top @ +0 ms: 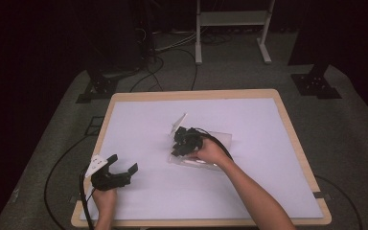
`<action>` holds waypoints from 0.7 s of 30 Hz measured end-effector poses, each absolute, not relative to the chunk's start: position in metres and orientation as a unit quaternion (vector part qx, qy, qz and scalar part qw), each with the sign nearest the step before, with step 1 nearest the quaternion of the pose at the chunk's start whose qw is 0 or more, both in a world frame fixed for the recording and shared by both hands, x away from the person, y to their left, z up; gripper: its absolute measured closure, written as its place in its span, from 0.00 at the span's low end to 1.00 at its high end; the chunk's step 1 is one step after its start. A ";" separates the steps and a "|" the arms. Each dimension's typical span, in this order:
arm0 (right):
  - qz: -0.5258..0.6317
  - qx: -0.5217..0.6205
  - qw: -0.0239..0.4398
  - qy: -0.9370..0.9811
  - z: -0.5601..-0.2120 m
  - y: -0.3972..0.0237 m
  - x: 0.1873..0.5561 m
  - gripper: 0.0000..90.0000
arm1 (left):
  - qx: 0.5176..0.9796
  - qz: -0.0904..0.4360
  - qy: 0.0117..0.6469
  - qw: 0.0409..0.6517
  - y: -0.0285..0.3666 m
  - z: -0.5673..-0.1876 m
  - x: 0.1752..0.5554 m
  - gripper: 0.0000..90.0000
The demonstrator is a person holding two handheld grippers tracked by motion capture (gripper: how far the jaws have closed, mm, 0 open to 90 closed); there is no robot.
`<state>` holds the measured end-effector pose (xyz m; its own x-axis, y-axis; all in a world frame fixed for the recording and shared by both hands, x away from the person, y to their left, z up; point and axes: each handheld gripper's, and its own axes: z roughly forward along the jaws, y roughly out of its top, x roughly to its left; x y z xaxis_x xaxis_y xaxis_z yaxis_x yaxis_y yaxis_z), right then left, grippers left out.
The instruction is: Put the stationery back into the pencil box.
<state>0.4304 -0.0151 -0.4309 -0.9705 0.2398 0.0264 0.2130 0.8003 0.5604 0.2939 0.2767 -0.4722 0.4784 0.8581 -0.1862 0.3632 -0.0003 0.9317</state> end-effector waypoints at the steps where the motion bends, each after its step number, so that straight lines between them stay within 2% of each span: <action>1: 0.291 0.121 0.020 0.949 -0.432 -0.015 0.431 0.76 | 0.669 0.229 0.456 0.540 0.277 -0.472 0.294 0.00; 9: 0.290 0.126 0.015 0.948 -0.433 -0.016 0.431 0.74 | 0.670 0.229 0.454 0.541 0.277 -0.472 0.293 0.00; 21: 0.319 0.124 0.021 0.939 -0.415 -0.029 0.425 0.66 | 0.672 0.230 0.453 0.539 0.276 -0.472 0.293 0.00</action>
